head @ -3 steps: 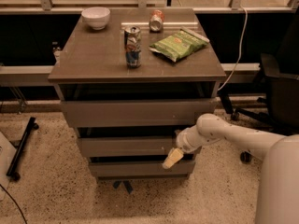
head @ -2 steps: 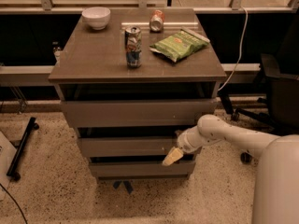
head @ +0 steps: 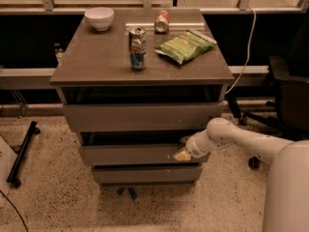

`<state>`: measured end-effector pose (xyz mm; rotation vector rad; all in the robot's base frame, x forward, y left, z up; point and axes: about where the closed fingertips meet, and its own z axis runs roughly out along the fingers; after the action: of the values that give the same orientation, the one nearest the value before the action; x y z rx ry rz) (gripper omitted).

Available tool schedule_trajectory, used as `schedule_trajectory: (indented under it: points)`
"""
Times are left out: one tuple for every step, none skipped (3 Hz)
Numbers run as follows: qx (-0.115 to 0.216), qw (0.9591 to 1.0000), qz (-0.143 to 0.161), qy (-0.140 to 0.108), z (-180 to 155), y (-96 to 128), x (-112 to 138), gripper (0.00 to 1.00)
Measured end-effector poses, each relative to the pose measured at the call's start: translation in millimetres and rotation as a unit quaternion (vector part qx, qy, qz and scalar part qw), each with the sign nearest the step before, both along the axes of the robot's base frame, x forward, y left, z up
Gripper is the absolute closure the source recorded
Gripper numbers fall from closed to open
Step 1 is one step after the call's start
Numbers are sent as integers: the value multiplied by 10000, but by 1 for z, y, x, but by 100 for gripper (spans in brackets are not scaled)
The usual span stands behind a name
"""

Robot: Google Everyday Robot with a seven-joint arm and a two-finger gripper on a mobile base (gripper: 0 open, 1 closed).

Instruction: Open middle drawer

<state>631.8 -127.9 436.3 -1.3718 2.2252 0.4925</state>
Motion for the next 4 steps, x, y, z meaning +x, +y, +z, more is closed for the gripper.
schedule_trajectory:
  points:
    - [0, 10000, 0, 0, 6, 0, 0, 66]
    - [2, 10000, 5, 6, 6, 1, 0, 34]
    - [6, 10000, 14, 19, 4, 2, -1, 11]
    - [-124, 9995, 296, -83, 5, 15, 3, 0]
